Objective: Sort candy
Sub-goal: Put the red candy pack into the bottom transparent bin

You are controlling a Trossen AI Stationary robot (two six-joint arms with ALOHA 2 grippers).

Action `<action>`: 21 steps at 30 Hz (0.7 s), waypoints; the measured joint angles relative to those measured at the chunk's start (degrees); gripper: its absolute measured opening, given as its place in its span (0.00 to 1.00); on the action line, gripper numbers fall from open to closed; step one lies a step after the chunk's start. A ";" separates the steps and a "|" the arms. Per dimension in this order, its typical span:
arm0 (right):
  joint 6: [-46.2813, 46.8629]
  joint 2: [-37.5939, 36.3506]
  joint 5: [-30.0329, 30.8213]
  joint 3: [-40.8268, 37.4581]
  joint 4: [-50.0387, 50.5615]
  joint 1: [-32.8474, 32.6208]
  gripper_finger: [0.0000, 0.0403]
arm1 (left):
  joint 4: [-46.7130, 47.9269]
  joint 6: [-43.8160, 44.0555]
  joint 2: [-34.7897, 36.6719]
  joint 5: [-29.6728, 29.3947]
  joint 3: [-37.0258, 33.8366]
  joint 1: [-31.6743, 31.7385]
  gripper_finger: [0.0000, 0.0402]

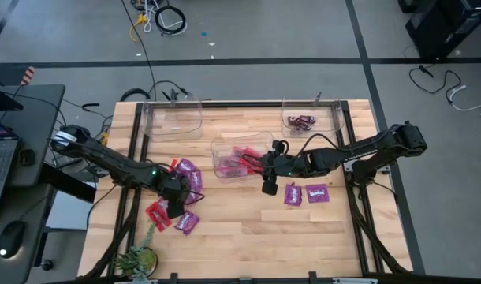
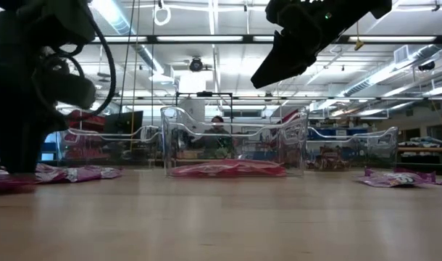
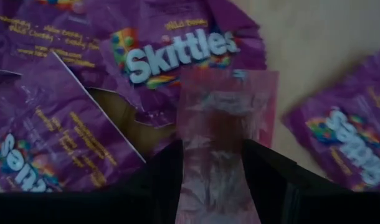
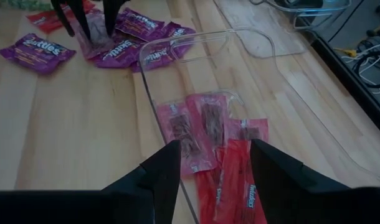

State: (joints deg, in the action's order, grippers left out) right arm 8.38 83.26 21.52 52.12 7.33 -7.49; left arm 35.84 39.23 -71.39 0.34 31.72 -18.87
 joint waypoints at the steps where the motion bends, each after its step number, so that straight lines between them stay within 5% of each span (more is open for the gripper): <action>1: 0.00 0.00 0.00 0.00 -0.02 0.00 0.44 | -0.72 0.08 -0.18 -0.33 -0.41 0.00 0.42; 10: 0.00 0.02 0.00 0.04 0.00 0.00 0.43 | -4.37 1.73 -0.12 -0.92 -2.20 0.00 0.38; 21: -0.97 0.02 0.00 0.04 0.04 0.00 0.43 | 1.84 -5.35 -0.29 -2.10 5.28 0.00 0.02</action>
State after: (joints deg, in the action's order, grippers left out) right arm 7.41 83.29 21.52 52.16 7.38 -7.49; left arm 37.67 33.88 -71.68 -1.76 37.00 -18.87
